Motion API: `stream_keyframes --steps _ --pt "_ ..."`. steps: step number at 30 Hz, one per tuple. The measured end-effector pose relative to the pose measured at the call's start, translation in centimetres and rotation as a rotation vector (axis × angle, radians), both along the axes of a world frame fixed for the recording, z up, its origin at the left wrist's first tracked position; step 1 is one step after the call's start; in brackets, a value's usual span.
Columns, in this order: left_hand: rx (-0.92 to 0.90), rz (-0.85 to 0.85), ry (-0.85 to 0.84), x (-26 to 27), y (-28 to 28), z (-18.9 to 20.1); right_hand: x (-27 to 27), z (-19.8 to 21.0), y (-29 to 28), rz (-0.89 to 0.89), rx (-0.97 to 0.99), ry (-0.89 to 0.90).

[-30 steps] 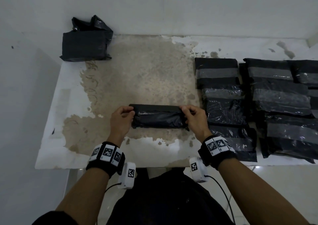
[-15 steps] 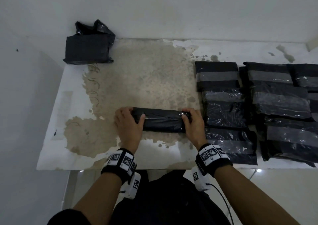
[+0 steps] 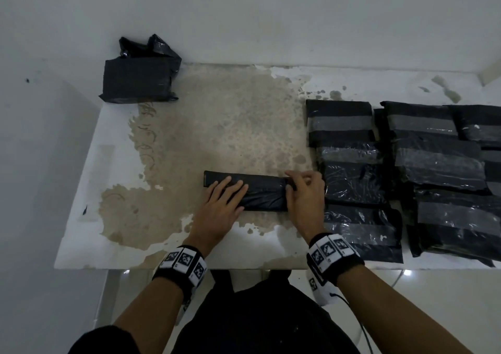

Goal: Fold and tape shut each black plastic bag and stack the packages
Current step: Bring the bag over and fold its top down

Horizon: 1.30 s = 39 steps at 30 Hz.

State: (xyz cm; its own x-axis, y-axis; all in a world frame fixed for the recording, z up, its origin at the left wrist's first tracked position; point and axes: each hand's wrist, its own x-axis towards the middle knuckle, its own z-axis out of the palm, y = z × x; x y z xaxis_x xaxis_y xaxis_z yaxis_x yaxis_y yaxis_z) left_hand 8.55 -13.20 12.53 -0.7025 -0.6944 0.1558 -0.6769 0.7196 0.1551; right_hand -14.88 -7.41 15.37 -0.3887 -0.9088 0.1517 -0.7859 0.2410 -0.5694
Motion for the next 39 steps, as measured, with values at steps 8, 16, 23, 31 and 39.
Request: stream_keyframes --steps 8,16,23,31,39 --pt "0.066 0.043 -0.018 -0.5 0.2 0.4 4.4 -1.8 0.5 0.551 0.149 0.417" --pt "0.068 0.077 -0.089 -0.1 1.0 -0.7 3.2 -2.3 2.0 0.449 0.238 0.416" --pt "0.222 0.296 0.016 -0.1 1.8 -0.8 3.1 -2.7 3.2 0.316 0.231 0.361" --pt "0.33 0.324 0.097 1.0 1.7 -1.0 3.9 -3.2 3.4 0.218 0.169 0.187" --pt "0.374 0.337 0.107 1.0 1.8 -0.7 3.1 -2.4 3.7 0.136 0.218 -0.09"
